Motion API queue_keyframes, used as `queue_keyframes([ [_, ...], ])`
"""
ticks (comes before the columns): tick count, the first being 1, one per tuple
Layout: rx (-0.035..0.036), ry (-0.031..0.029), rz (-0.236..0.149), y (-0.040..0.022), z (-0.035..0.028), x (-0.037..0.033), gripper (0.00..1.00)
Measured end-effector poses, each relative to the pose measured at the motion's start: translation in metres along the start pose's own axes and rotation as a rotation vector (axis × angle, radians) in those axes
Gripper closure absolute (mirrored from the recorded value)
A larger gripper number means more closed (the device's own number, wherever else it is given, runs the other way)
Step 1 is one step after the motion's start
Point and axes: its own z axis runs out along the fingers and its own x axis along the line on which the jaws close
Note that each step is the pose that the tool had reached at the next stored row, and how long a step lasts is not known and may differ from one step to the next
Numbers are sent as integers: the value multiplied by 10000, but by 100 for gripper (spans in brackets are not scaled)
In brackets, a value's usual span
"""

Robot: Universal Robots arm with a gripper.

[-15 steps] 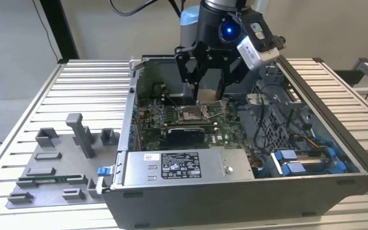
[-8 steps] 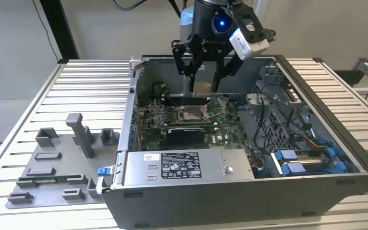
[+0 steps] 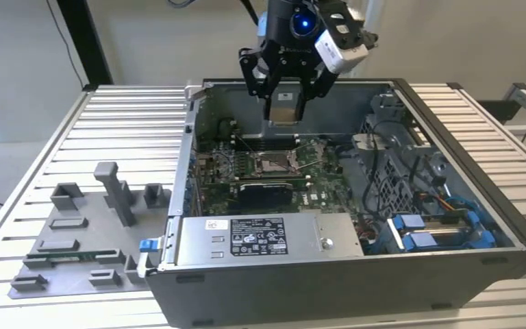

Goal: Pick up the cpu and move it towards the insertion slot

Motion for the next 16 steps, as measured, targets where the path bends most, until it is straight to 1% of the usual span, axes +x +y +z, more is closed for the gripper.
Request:
queue_keyframes([
  [4,0,-46,-2,135,14,42,100],
  [5,1,-47,-2,166,17,43,100],
  [7,0,-49,-3,207,23,43,100],
  [8,0,-48,-3,217,25,43,100],
  [13,1,-48,-2,225,26,41,100],
  [16,1,-48,-5,252,28,19,100],
])
